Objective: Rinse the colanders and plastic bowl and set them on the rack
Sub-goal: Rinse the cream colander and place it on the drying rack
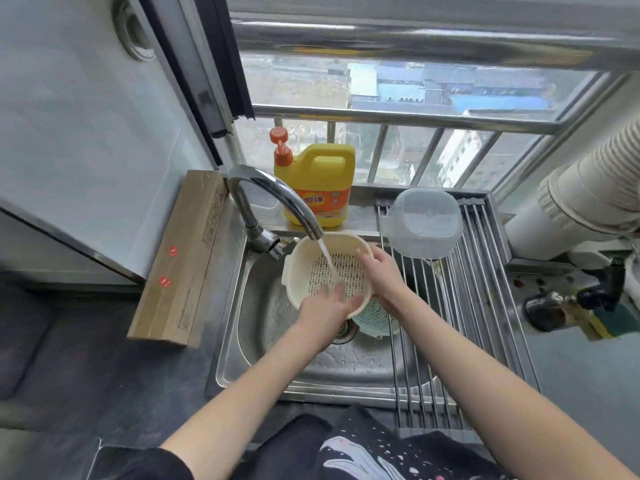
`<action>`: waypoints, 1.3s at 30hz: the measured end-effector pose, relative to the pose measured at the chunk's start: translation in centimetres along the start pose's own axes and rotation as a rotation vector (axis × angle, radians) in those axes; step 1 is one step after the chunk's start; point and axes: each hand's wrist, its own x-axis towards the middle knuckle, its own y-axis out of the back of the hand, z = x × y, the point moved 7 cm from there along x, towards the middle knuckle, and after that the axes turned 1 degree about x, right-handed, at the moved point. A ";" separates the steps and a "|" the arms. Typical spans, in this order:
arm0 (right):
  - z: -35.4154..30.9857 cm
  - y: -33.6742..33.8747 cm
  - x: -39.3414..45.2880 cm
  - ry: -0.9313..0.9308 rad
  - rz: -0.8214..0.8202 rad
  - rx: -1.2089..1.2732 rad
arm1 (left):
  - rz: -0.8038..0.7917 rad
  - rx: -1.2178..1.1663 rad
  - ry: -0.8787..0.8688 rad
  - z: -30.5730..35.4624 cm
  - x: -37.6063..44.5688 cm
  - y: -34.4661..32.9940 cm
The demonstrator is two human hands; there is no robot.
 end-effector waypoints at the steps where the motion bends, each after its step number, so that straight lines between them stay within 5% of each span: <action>1: -0.2 0.4 -0.2 0.041 0.020 -0.043 | 0.009 0.038 0.003 -0.2 -0.2 0.0; 8: 0.3 1.6 -0.9 0.098 0.096 -0.168 | 0.208 -0.010 0.079 -4.2 -3.5 0.7; 12: 0.2 1.4 -0.8 0.100 0.052 -0.229 | 0.478 -0.594 0.076 -6.3 -6.1 1.3; 15: -0.2 0.9 -0.9 0.112 0.036 -0.303 | 0.660 -0.905 0.298 -8.3 -6.7 1.6; 17: -0.5 0.5 -0.7 0.132 -0.009 -0.391 | 0.540 -1.067 0.517 -9.8 -5.7 0.3; 19: -0.8 0.1 -0.5 0.143 -0.079 -0.447 | 0.240 -1.339 0.670 -10.5 -4.5 -1.5; 21: -1.2 -0.4 -0.3 0.140 -0.160 -0.440 | -0.069 -1.615 0.645 -9.4 -4.1 -2.3; 23: -1.7 -0.8 -0.2 0.185 -0.183 -0.453 | -0.217 -1.740 0.547 -8.3 -4.1 -1.9; 26: -3.2 -0.3 0.0 0.389 -0.014 -0.548 | -0.174 -1.759 0.536 -8.4 -3.8 -1.6; 28: -5.0 -0.5 -1.6 0.756 0.109 -0.791 | -0.060 -1.708 0.609 -9.0 -3.5 -1.5; 31: -3.5 -3.6 -4.0 1.219 -0.134 -1.275 | 0.080 -1.593 0.673 -9.9 -3.1 -1.3; 33: -0.7 -4.2 -3.1 1.037 -0.243 -1.569 | 0.154 -1.510 0.671 -10.1 -2.9 -0.8; 36: 0.9 -3.9 -2.3 0.693 -0.178 -1.681 | 0.289 -1.377 0.636 -9.9 -2.5 0.4; 39: 3.0 -5.8 -3.8 0.642 -0.346 -1.697 | 0.385 -1.303 0.656 -9.9 -2.5 0.6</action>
